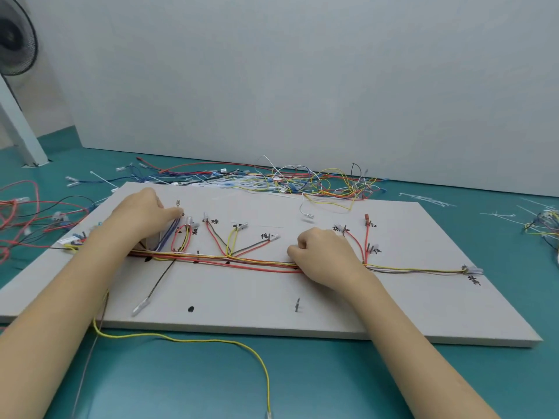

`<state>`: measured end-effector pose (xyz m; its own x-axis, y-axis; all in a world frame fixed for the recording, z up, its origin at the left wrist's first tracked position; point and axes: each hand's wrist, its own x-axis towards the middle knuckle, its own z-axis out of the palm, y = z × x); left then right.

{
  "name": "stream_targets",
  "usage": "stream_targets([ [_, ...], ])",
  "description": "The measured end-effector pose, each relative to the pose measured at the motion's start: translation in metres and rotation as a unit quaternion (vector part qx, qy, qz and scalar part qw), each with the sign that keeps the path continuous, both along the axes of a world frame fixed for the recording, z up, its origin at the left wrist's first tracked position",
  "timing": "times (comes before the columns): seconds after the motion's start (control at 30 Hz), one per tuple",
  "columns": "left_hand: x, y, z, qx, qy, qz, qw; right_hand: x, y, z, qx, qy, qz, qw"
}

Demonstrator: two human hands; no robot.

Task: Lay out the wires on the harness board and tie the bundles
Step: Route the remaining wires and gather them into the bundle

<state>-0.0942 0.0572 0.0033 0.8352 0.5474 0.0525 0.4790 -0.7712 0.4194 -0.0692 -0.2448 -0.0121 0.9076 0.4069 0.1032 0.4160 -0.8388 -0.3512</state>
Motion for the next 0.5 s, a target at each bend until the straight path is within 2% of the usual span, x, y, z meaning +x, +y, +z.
stream_targets([
  [0.17,-0.006,0.006,-0.001,0.009,0.01,-0.02,1.0,0.006,-0.004,-0.001,0.094,0.088,-0.007,0.992],
  [0.3,-0.008,0.005,0.002,0.042,0.01,-0.011,0.999,0.007,-0.004,0.001,0.088,0.084,0.004,0.993],
  [0.5,-0.01,-0.013,0.005,0.0,-0.024,-0.072,0.997,0.009,-0.038,0.012,0.024,0.089,-0.003,0.996],
])
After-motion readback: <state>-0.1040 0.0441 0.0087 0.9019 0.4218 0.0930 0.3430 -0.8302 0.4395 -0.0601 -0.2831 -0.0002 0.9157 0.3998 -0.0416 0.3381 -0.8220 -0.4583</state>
